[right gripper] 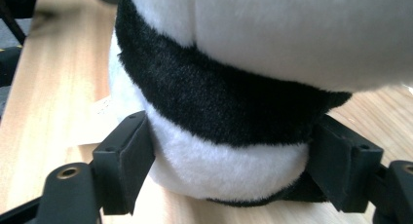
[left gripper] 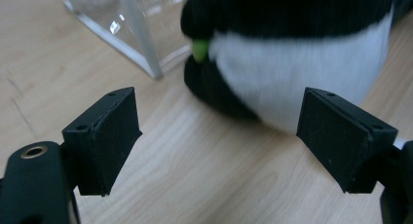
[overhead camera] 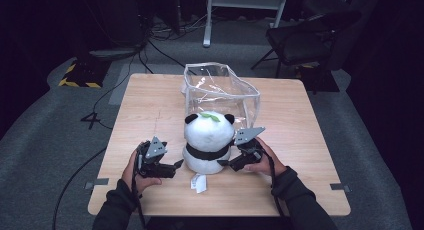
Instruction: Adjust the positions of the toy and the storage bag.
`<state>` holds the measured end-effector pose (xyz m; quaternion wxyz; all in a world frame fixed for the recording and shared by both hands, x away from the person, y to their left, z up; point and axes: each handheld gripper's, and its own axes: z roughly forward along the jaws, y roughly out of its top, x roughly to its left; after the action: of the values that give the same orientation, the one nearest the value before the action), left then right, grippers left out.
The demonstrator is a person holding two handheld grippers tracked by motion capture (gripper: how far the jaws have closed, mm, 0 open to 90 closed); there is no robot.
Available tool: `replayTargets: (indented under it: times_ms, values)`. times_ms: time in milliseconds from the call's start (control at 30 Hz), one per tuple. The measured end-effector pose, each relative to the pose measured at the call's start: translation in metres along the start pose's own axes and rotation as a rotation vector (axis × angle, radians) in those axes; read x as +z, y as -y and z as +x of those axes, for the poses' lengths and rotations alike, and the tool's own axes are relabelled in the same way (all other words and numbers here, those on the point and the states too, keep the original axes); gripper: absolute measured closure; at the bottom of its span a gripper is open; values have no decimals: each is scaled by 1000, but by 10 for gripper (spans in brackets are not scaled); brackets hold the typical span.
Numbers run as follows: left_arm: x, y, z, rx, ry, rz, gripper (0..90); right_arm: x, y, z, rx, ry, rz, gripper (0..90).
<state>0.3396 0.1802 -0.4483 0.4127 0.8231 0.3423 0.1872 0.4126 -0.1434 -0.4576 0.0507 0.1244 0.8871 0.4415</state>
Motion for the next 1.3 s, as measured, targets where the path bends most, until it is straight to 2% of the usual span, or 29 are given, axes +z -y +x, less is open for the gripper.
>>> replayTargets:
  times_ms: [133,267,367,467,500,567,633,733,1000,1100,1200,1300]
  values:
    - [-6,-9,-5,15,24,-30,158,2,-1,3,-7,-17,-1,233]
    - [-7,-17,-10,32,42,-44,158,0,0,5,-2,2,4,200]
    - [-7,-23,-12,47,48,-55,158,-5,-2,8,-12,44,8,196]
    - [-9,-30,-16,58,35,-76,157,-15,-2,15,-13,131,-21,225]
    - [-9,-32,-18,60,42,-85,158,-19,-2,17,-1,157,-34,231]
    - [-8,-36,-20,72,51,-88,157,-27,1,17,21,162,-64,234]
    - [-5,-40,-21,76,65,-90,157,-33,4,17,36,181,-64,246]
    - [3,-44,-21,80,81,-66,157,-37,11,17,65,164,-83,257]
    - [20,-50,-12,85,109,-74,153,-25,18,20,50,138,-40,252]
    - [32,-53,-7,74,156,-72,86,-18,18,24,31,159,-11,253]
    - [42,-56,-3,66,211,-76,49,-10,19,28,12,152,19,251]
    - [48,-57,-4,78,230,-81,45,-5,20,30,-13,163,38,235]
